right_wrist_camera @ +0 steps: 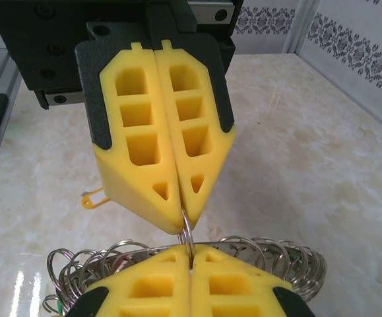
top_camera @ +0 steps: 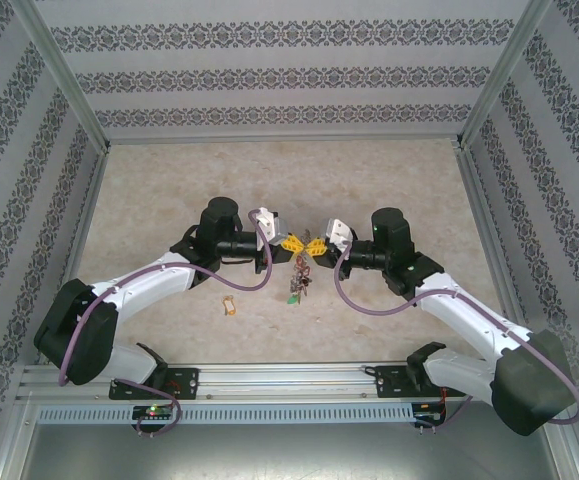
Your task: Put the keys on the keyring
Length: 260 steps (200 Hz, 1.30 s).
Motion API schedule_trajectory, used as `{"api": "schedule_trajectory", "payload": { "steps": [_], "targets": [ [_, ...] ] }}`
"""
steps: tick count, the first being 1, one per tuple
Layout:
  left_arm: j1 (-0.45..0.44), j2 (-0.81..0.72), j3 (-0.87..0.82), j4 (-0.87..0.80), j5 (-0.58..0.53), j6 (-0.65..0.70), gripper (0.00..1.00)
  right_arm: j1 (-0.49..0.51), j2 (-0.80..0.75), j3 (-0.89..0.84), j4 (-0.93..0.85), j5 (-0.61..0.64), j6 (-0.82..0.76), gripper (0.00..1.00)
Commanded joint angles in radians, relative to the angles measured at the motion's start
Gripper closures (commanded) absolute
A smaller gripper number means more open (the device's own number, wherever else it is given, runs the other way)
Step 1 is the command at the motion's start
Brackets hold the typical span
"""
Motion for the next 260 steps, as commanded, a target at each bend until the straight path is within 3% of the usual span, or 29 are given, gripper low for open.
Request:
{"api": "schedule_trajectory", "payload": {
  "steps": [1,33,59,87,163,260],
  "targets": [
    [-0.007,-0.022,-0.002,0.104,0.03,-0.035,1.0,-0.002,-0.013,-0.007,0.033,-0.026,0.004,0.99],
    [-0.008,-0.019,0.015,0.029,0.035,0.0,1.0,-0.002,-0.024,0.007,0.018,-0.029,-0.007,1.0],
    [-0.007,-0.017,0.057,-0.128,0.046,0.09,0.85,-0.001,-0.023,0.031,-0.032,-0.032,-0.031,1.0],
    [-0.008,-0.002,0.102,-0.257,0.045,0.164,0.84,0.004,-0.014,0.043,-0.053,-0.029,-0.04,1.0],
    [-0.007,0.001,0.13,-0.378,0.032,0.225,0.74,0.027,0.01,0.086,-0.126,0.013,-0.068,1.0],
    [-0.007,0.025,0.151,-0.39,0.002,0.235,0.76,0.067,0.035,0.168,-0.238,0.062,-0.091,1.0]
  ]
}}
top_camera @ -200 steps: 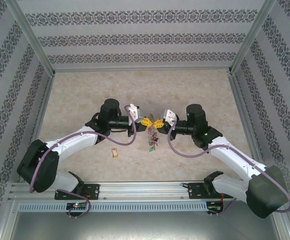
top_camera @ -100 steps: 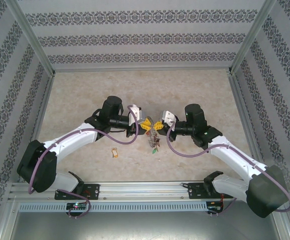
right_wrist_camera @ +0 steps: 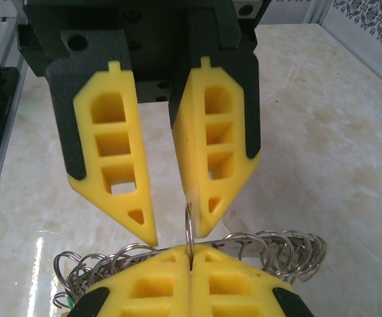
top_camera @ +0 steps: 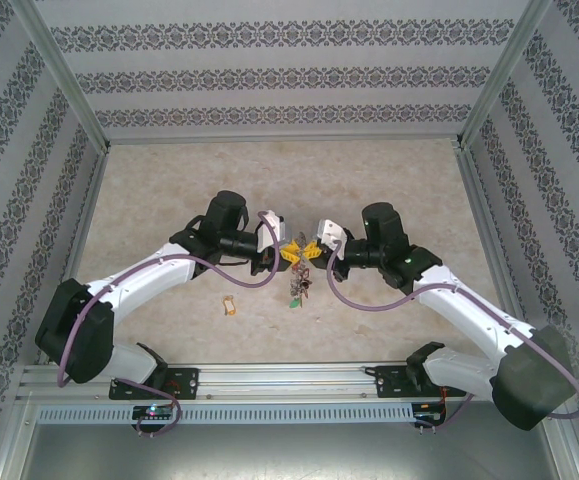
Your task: Put the keys on the keyring
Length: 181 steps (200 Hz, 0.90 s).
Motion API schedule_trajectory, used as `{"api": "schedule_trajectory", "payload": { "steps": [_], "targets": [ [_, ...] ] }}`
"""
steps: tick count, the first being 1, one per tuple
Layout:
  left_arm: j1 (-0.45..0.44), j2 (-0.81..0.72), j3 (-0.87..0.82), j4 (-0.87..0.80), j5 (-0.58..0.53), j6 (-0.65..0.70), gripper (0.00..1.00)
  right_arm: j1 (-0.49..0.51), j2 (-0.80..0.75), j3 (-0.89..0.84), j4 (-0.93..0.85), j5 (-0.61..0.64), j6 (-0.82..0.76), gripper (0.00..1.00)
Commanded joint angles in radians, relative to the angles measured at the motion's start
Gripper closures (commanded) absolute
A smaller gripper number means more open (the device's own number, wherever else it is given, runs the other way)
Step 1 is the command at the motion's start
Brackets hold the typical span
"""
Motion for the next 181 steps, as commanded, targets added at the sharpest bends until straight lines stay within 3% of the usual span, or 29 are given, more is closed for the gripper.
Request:
{"api": "schedule_trajectory", "payload": {
  "steps": [1,154,181],
  "targets": [
    [-0.007,0.013,0.03,-0.015,0.003,0.028,0.76,0.015,0.007,0.054,-0.022,0.008,-0.02,1.0],
    [-0.009,-0.022,0.013,0.035,-0.022,0.008,0.79,0.058,0.035,0.17,-0.209,0.051,-0.071,1.0],
    [-0.009,-0.024,0.014,0.038,-0.017,0.008,0.85,0.065,0.051,0.197,-0.257,0.067,-0.091,1.0]
  ]
}}
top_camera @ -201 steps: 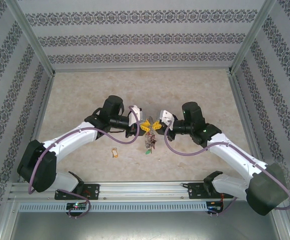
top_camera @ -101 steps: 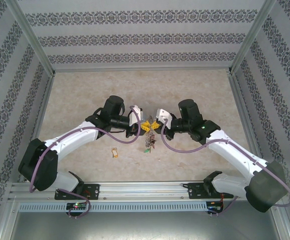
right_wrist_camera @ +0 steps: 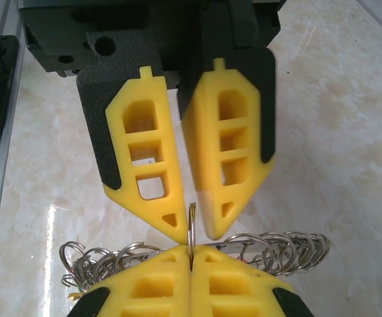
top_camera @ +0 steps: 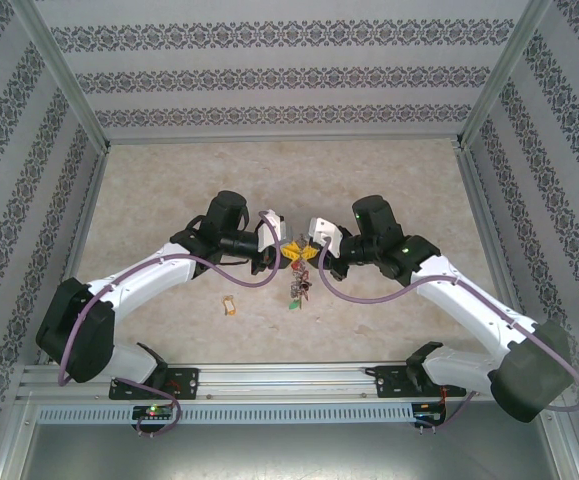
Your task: Put the keys on the keyring
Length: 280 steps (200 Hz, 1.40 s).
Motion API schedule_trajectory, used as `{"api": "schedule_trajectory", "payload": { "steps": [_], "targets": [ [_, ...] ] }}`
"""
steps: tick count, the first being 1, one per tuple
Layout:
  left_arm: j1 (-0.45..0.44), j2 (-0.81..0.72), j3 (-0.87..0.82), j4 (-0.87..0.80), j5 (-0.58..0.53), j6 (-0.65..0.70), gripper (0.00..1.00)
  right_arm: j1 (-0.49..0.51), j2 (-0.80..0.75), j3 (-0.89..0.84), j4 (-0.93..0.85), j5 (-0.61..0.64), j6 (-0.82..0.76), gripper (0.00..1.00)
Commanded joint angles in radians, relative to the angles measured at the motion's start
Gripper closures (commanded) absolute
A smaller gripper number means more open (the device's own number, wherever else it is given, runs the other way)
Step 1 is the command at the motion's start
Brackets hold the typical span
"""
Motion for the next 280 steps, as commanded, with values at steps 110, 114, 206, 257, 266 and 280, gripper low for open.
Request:
{"api": "schedule_trajectory", "payload": {
  "steps": [110,114,206,257,266,280],
  "targets": [
    [-0.012,-0.031,0.009,0.032,0.018,0.013,0.91,0.036,0.05,0.107,-0.092,0.005,-0.029,1.0],
    [-0.012,-0.031,0.009,0.031,0.02,0.013,0.93,0.037,0.052,0.107,-0.092,0.004,-0.029,1.0],
    [-0.012,-0.053,-0.012,0.075,0.038,-0.004,1.0,0.016,0.042,0.062,-0.043,0.025,-0.014,0.96],
    [0.002,-0.06,-0.023,0.117,0.013,-0.074,1.0,-0.009,-0.024,0.028,0.018,-0.044,0.042,0.8],
    [0.011,-0.057,-0.021,0.125,0.009,-0.093,1.0,-0.012,-0.043,0.017,0.026,-0.037,0.057,0.77],
    [0.024,-0.053,-0.019,0.136,0.005,-0.107,1.0,-0.017,-0.072,0.0,0.039,-0.025,0.078,0.76]
  ]
}}
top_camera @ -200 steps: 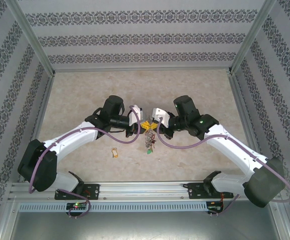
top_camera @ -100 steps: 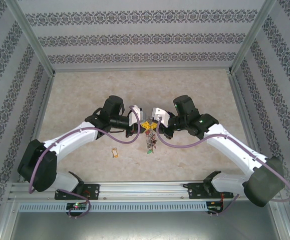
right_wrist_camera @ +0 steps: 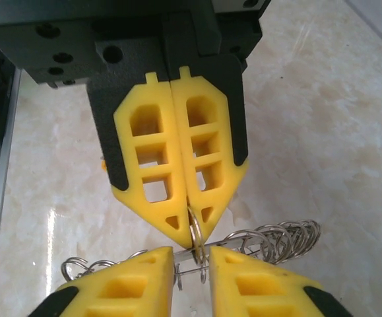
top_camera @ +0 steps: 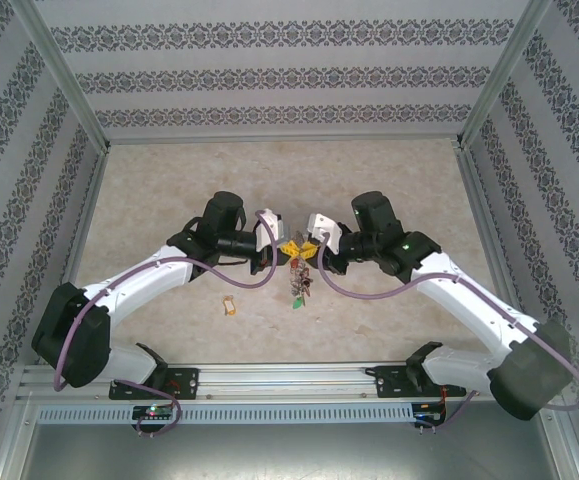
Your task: Put the keys on the keyring
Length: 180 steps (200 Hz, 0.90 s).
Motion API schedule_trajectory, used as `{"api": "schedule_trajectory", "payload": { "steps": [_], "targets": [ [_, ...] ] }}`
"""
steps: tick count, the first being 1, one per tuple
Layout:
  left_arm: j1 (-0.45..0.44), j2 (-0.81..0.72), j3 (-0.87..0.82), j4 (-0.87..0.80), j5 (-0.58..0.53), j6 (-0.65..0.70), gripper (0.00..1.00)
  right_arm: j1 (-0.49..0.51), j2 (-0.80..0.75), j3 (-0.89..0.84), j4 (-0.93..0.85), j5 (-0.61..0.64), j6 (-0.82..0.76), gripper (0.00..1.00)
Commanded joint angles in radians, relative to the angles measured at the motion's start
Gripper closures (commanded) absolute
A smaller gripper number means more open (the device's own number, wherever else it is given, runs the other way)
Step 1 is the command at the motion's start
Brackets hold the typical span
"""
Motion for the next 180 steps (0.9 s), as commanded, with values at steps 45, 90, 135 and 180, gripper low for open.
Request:
{"api": "schedule_trajectory", "payload": {
  "steps": [45,90,135,180],
  "targets": [
    [0.088,0.013,0.03,0.114,-0.028,-0.119,1.0,0.03,-0.168,-0.129,0.165,0.015,0.137,0.77],
    [0.188,0.079,0.087,0.163,-0.052,-0.191,1.0,0.212,-0.135,-0.222,0.305,0.113,0.181,0.8],
    [0.258,0.148,0.152,0.172,-0.107,-0.224,1.0,0.417,0.144,-0.151,0.374,0.258,0.193,0.79],
    [0.331,0.152,0.16,0.194,-0.13,-0.253,1.0,0.506,0.489,0.058,0.395,0.407,0.344,0.78]
  ]
}}
